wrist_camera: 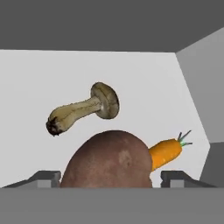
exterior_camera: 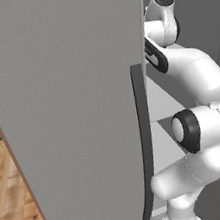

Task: Take the carrot and potato from the second highest rack and move them to the highest rack where the mushroom and kiwi are located, to maximize freezer space. Close the freezer door after rearranging.

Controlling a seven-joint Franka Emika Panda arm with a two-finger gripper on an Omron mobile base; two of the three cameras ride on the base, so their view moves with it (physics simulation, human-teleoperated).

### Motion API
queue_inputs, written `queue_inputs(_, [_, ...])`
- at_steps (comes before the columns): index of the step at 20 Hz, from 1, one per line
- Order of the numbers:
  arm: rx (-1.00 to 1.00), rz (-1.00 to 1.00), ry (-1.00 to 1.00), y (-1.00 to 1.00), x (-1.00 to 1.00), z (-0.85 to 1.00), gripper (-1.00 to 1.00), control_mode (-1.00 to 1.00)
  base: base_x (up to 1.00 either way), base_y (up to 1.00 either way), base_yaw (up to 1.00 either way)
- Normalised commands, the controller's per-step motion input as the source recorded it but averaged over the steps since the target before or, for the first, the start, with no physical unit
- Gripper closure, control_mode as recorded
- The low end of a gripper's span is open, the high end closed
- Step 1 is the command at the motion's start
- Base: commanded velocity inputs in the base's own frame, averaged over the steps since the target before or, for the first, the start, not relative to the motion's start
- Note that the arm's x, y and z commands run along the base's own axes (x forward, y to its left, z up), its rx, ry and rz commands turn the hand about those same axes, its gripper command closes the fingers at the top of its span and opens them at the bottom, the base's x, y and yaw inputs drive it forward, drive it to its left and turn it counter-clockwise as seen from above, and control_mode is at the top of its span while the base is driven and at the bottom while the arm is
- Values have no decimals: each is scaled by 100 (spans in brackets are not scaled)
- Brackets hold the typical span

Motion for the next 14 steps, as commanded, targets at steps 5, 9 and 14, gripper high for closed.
queue_inputs(5, [0, 1, -2, 0, -35, 0, -100, -100, 0, 0, 0])
queue_inputs(9, [0, 0, -11, 6, -93, 3, -100, -100, 0, 0, 0])
queue_inputs(14, [0, 0, -12, 14, -100, 0, -100, -100, 0, 0, 0])
